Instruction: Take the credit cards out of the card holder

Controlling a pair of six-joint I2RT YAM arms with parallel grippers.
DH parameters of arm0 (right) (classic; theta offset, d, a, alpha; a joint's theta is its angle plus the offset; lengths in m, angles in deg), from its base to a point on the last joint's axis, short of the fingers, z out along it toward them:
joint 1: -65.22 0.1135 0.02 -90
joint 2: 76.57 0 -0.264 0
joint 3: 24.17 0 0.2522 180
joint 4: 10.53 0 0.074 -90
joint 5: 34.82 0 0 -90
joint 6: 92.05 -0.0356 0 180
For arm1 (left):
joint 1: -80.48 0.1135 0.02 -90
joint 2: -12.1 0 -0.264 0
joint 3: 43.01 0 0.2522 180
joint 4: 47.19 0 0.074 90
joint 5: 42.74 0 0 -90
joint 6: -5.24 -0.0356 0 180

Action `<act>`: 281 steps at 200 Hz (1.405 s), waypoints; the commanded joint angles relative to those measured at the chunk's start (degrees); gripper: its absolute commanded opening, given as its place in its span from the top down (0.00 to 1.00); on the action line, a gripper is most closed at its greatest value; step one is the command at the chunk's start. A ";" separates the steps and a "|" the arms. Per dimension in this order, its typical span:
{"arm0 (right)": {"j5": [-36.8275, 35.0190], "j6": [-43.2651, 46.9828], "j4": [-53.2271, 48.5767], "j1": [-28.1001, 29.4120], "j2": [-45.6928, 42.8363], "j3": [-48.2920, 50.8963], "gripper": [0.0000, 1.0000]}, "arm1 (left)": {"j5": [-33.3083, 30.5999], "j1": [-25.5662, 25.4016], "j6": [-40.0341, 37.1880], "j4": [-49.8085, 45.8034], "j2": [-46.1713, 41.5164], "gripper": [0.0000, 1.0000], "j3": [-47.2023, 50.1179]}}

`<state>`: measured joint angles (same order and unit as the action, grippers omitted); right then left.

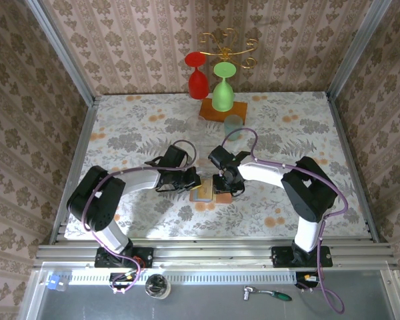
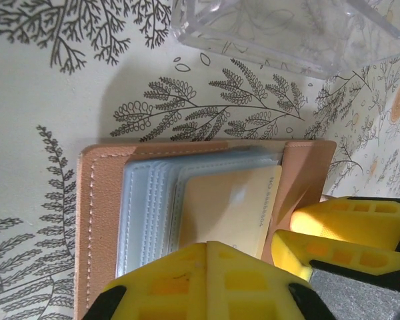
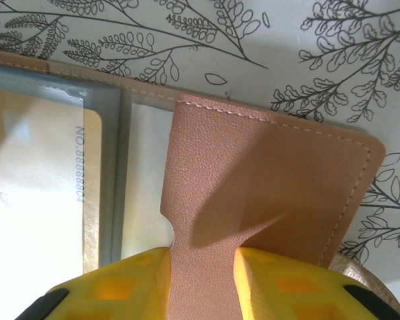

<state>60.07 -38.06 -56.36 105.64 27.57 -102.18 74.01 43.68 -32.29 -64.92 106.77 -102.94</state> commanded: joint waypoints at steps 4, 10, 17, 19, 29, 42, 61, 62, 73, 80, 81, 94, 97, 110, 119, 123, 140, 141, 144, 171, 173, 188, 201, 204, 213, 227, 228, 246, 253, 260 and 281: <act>-2.26 1.41 -0.84 0.27 -0.71 0.89 0.65 | -0.68 -0.47 -0.77 -0.87 -0.36 1.00 0.71; -2.10 1.59 -1.00 0.27 -1.18 0.66 0.65 | -0.79 -0.46 -0.60 -0.78 -0.66 1.00 0.96; -2.31 1.64 -1.45 0.27 -1.78 0.34 0.66 | -0.81 -0.46 -0.41 -0.74 -0.89 1.00 1.08; -2.33 1.69 -1.42 0.27 -1.86 0.33 0.66 | -0.81 -0.47 -0.36 -0.70 -1.02 1.00 1.08; -2.26 1.94 -1.58 0.26 -2.80 0.04 0.65 | -0.81 -0.46 -0.18 -0.69 -1.50 1.00 1.10; -2.07 2.17 -1.85 0.27 -3.80 -0.33 0.65 | -0.99 -0.54 -0.17 -0.91 -2.13 1.00 0.96; -0.92 2.30 -1.54 0.27 -4.94 -0.63 0.65 | -1.17 -0.64 -0.39 -1.85 -3.10 1.00 0.32; -0.79 2.33 -1.48 0.27 -5.01 -0.62 0.65 | -1.21 -0.64 -0.41 -1.93 -3.14 1.00 0.31; 0.40 2.02 -0.59 0.27 -5.41 -0.51 0.65 | -1.42 -0.80 -0.81 -2.54 -3.49 1.00 -0.12; 1.20 1.67 0.19 0.27 -5.72 -0.22 0.65 | -1.52 -0.89 -0.92 -2.74 -3.61 1.00 -0.34; 1.28 1.61 0.31 0.27 -5.71 -0.20 0.65 | -1.52 -0.85 -0.90 -2.77 -3.61 1.00 -0.37; 2.78 0.84 1.80 0.25 -6.09 0.43 0.65 | -1.22 -1.04 -1.19 -2.82 -3.48 1.00 -0.59; 3.09 0.64 2.78 0.27 -6.13 0.61 0.64 | -1.25 -1.08 -1.15 -2.80 -3.38 1.00 -0.64; 4.27 -0.03 4.21 0.15 -6.35 1.01 0.65 | -0.95 -1.34 -1.14 -2.89 -3.10 1.00 -0.75; 5.04 -0.39 5.39 0.19 -6.71 1.41 0.65 | -0.97 -1.65 -1.31 -3.01 -2.94 1.00 -0.80; 5.44 -0.53 6.20 0.25 -6.82 1.76 0.65 | -1.11 -1.78 -1.52 -3.37 -2.85 1.00 -0.90; 7.81 -1.34 10.40 0.11 -7.88 3.77 0.66 | -2.25 -2.20 -2.56 -5.92 -1.92 1.00 -1.54; 7.88 -1.43 10.56 0.10 -7.89 3.82 0.66 | -2.32 -2.17 -2.60 -5.99 -1.89 1.00 -1.59; 8.22 -1.57 11.01 0.09 -7.85 3.95 0.66 | -2.53 -2.17 -2.75 -6.26 -1.79 1.00 -1.63; 10.29 -2.38 12.54 -0.17 -6.86 3.99 0.66 | -3.39 -2.31 -3.11 -6.44 -1.63 1.00 -1.11; 10.42 -2.42 12.62 -0.19 -6.74 4.03 0.66 | -3.55 -2.27 -3.15 -6.54 -1.60 1.00 -1.05; 11.27 -2.57 13.63 -0.26 -6.19 4.08 0.66 | -4.52 -2.32 -3.67 -7.63 -1.40 1.00 -1.33; 12.04 -2.67 14.84 -0.28 -5.97 4.37 0.66 | -5.09 -2.32 -4.12 -8.48 -1.11 1.00 -1.47; 12.18 -2.77 15.22 -0.26 -5.92 4.47 0.66 | -5.19 -2.32 -4.19 -8.55 -1.07 1.00 -1.54; 12.72 -3.00 16.04 -0.30 -5.66 4.65 0.66 | -5.21 -2.40 -4.35 -8.65 -0.87 1.00 -1.51; 13.38 -3.32 16.59 -0.43 -5.03 4.59 0.66 | -5.28 -2.32 -4.48 -8.68 -0.53 1.00 -1.44; 13.43 -3.34 16.60 -0.43 -4.97 4.58 0.67 | -5.29 -2.32 -4.48 -8.68 -0.53 1.00 -1.41; 13.91 -3.57 16.87 -0.61 -3.99 4.47 0.67 | -5.32 -2.36 -4.39 -8.72 -0.45 1.00 -1.41; 14.03 -3.62 16.94 -0.74 -3.85 4.40 0.67 | -5.34 -2.34 -4.31 -8.62 -0.45 1.00 -1.27; 14.09 -3.64 16.88 -0.79 -3.66 4.39 0.67 | -5.43 -2.32 -4.22 -8.65 -0.52 1.00 -1.24; 14.34 -3.63 16.97 -1.13 -3.26 4.57 0.68 | -5.56 -2.33 -4.22 -8.73 -0.75 1.00 -0.94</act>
<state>72.75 -41.09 -40.50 105.03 23.16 -98.22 69.90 41.54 -35.33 -71.28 105.16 -103.18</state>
